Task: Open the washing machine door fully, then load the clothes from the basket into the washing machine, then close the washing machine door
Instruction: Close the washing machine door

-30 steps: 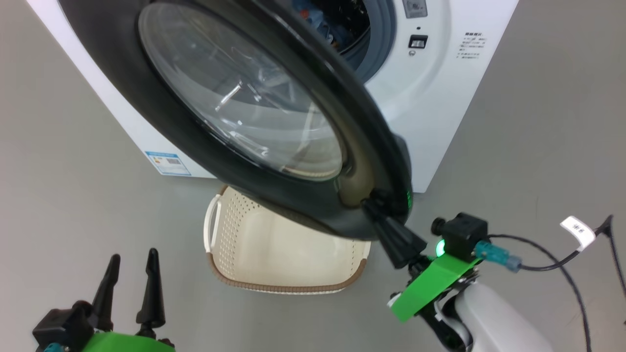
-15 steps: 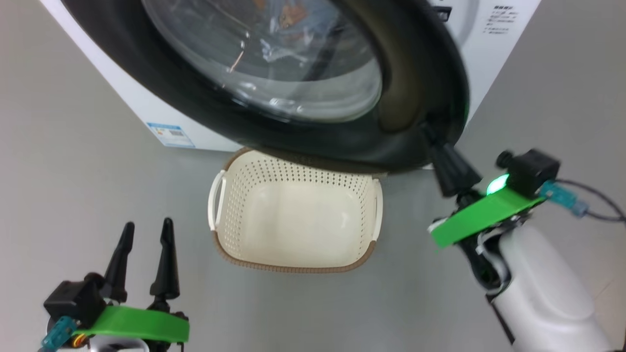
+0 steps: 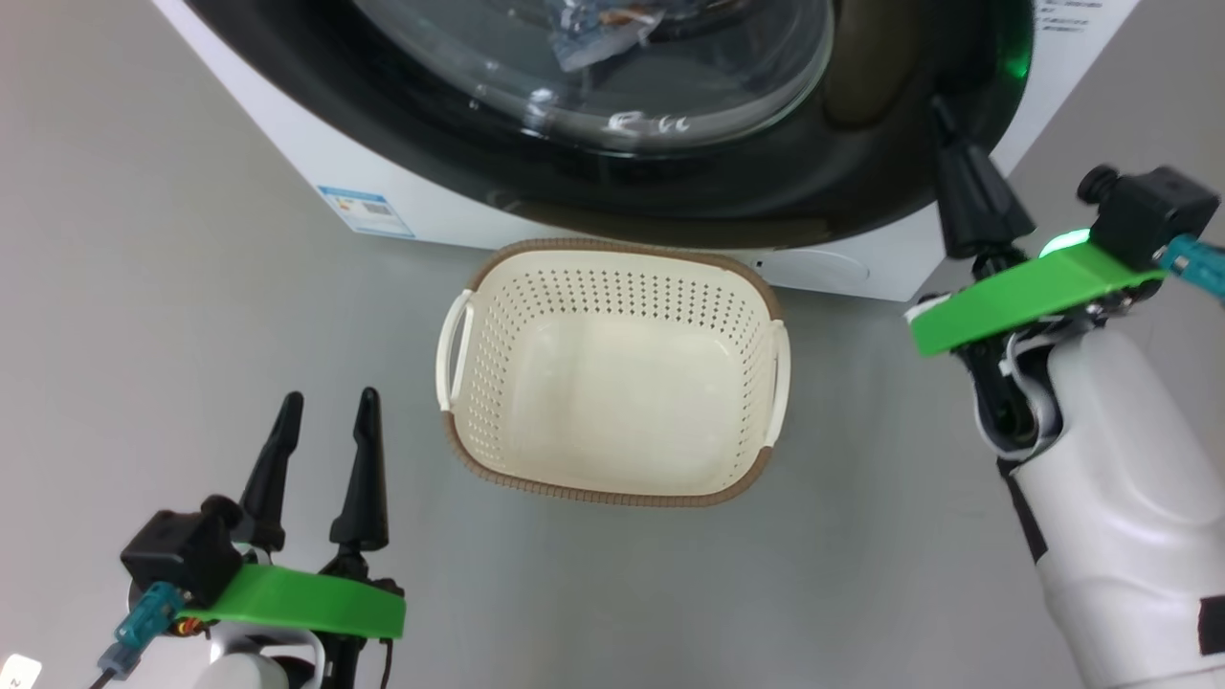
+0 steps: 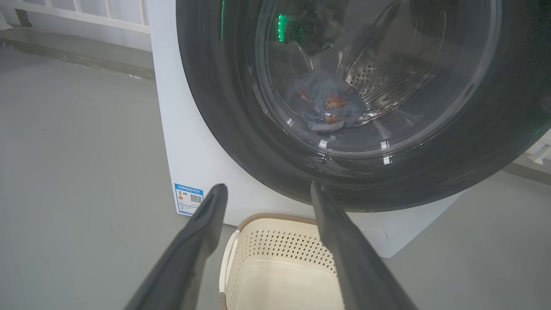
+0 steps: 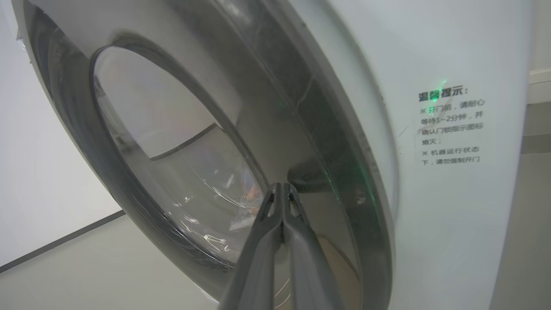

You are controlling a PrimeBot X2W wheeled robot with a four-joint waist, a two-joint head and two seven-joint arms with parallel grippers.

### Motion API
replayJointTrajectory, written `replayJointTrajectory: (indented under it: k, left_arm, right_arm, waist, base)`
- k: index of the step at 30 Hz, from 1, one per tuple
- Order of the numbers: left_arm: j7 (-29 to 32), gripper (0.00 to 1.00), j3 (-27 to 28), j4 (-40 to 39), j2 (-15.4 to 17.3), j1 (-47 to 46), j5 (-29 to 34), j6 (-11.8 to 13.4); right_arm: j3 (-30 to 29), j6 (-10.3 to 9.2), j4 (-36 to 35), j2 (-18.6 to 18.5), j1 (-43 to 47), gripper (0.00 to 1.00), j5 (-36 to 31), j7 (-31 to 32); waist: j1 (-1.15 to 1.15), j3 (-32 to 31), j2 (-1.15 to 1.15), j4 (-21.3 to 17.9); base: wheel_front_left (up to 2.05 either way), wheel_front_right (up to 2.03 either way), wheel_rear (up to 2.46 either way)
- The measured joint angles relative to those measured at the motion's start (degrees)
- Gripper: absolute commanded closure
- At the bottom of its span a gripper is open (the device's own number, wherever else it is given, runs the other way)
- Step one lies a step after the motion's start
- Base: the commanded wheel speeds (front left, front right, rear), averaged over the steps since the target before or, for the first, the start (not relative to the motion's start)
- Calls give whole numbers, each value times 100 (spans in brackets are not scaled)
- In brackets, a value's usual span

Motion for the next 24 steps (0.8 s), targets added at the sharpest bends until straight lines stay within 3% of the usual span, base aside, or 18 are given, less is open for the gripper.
replayJointTrajectory:
  k: [11,22,23,24]
  left_arm:
    - [-1,0,-118,-25,-10,-161,-2,0]
    - [0,0,-109,63,-8,-226,-9,0]
    - [-1,0,-102,89,-2,-225,-11,0]
    - [0,0,-92,116,2,-220,-20,0]
  right_arm:
    - [-524,7,272,60,-503,100,-115,0]
    - [-258,2,297,75,-552,100,-231,0]
    - [-210,0,274,75,-519,94,-231,0]
    - [-165,0,238,76,-453,64,-231,-1]
  waist:
    - [0,227,0,156]
    - [0,135,0,117]
    - [0,109,0,97]
    - [0,83,0,75]
  base:
    - [0,0,0]
    - [0,0,0]
    - [0,0,0]
    - [0,0,0]
